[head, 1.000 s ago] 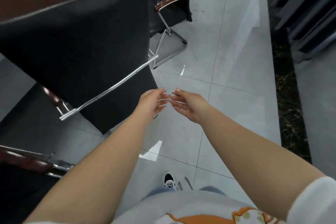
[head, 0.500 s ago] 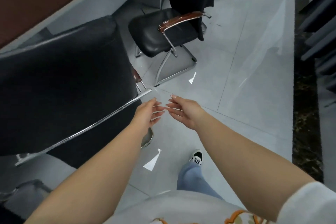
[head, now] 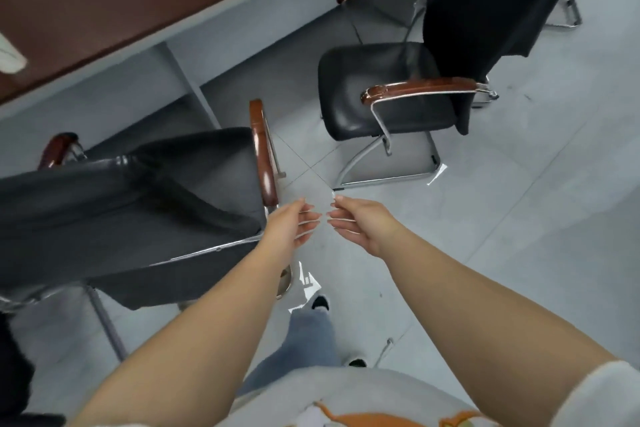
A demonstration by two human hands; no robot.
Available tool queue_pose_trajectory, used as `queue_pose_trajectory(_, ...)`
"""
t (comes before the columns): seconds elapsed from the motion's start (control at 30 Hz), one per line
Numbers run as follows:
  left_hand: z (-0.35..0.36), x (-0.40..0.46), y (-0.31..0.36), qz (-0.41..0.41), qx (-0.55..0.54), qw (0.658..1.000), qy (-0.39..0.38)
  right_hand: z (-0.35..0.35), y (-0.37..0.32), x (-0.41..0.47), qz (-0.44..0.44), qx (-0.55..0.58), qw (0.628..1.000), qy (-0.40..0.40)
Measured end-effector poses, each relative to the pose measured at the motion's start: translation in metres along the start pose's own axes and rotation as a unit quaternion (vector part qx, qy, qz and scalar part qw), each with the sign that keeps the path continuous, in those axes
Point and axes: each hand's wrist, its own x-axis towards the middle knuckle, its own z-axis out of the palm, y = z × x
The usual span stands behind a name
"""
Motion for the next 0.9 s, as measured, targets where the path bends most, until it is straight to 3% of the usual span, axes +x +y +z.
queue_pose_trajectory(0.37, 0.013, 0.117, 0.049, -0.008, -0.108, 0.987, 0.121, 0.020, -0.096, 0.119, 0.036, -0.131, 0.988, -0.075)
queue_pose_trajectory(0.63, -0.012, 0.169, 0.080, -0.028, -0.221, 0.940, 0.258, 0.072, -0.168, 0.185, 0.069, -0.270, 0.950, -0.142)
queue_pose_trajectory(0.9, -0.032, 0.193, 0.063, -0.069, -0.134, 0.931, 0.333, 0.107, -0.164, 0.249, 0.132, -0.326, 0.919, -0.179)
